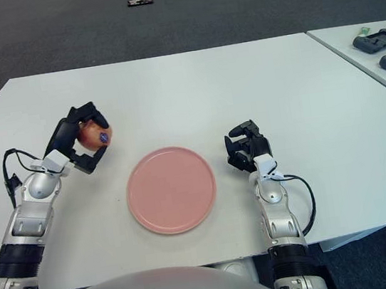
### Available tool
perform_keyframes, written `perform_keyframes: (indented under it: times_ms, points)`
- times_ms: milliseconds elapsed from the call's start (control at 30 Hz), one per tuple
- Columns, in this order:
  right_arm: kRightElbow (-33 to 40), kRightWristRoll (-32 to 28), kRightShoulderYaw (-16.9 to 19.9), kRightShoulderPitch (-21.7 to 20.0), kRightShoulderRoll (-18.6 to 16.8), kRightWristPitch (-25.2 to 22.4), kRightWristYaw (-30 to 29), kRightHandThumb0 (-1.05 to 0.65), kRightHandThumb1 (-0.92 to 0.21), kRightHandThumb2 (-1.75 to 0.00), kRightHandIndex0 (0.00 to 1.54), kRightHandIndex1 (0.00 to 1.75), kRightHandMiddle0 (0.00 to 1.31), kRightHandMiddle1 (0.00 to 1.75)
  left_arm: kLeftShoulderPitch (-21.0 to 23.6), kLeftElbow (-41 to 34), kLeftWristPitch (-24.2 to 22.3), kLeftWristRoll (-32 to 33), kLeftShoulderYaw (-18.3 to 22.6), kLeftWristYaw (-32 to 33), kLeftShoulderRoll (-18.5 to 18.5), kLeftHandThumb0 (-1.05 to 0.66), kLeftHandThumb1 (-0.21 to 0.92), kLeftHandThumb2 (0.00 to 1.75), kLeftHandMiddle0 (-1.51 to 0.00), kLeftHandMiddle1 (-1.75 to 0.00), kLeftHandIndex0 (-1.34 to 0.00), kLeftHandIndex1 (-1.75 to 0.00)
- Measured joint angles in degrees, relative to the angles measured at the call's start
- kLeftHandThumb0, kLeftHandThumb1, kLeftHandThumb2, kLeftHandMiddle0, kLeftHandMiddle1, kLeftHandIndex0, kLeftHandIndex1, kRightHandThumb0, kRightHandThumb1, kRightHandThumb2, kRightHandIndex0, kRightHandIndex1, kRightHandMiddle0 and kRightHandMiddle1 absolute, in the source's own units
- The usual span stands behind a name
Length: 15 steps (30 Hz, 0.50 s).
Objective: Put the apple into the plate.
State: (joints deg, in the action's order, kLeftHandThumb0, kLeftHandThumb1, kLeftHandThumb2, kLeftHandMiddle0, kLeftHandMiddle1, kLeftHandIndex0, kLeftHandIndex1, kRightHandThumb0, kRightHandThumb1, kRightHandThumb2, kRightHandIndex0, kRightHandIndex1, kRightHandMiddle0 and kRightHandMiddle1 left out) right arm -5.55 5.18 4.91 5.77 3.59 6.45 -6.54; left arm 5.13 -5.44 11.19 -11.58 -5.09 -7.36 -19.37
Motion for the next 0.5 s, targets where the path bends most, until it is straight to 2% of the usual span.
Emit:
perform_keyframes:
  times_ms: [500]
  points:
    - [-0.02, -0.04, -0.07, -0.02, 0.01, 0.1, 0.07, -0.38, -0.69, -0.85, 0.51, 1.4, 0.33, 1.75, 0.45, -3.01, 4.34, 1.53, -8.88, -12.89, 0.21, 0.0, -0.11, 1.75, -0.97, -1.61, -0.7, -1.75]
